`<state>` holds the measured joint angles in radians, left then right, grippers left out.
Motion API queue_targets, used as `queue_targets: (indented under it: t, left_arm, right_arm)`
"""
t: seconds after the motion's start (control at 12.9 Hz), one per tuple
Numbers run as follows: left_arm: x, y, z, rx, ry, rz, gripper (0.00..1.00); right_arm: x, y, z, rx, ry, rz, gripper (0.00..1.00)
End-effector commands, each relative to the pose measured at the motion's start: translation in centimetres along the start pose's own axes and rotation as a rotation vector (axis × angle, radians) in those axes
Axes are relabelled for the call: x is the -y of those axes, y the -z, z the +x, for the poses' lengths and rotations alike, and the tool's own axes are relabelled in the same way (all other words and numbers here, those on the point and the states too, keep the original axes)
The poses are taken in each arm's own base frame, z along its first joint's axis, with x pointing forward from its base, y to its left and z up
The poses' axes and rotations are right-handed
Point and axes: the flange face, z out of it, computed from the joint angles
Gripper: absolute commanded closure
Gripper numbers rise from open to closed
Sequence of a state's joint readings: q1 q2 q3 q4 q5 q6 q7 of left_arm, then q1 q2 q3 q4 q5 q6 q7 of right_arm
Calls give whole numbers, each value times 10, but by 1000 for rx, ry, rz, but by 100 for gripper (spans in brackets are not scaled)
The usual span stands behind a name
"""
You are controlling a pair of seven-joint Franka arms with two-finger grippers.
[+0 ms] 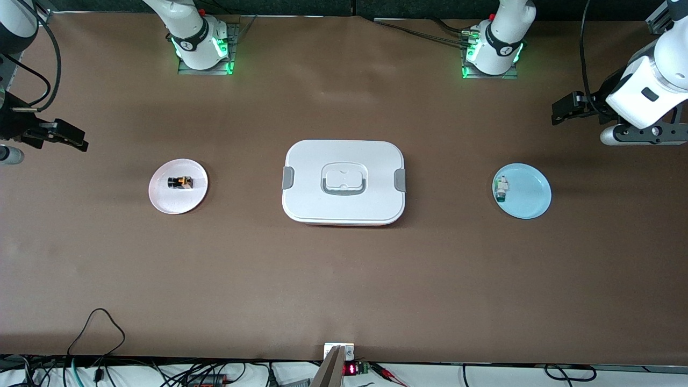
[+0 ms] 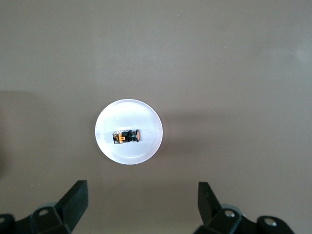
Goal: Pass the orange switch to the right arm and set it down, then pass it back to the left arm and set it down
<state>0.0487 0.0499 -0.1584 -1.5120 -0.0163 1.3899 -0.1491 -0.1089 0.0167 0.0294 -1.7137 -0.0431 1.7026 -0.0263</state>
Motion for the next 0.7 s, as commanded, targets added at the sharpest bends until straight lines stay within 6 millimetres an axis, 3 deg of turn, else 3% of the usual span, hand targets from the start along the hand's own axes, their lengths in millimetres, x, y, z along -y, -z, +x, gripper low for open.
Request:
queue_targets:
  t: [0.0, 0.62]
  left_arm:
    - [2, 4, 0, -8, -20, -12, 0]
    - [1, 4, -1, -8, -31, -14, 0]
  right_arm:
    - [-1, 12, -10, 30, -16, 17, 0]
    - [11, 22, 2, 14, 8, 12, 0]
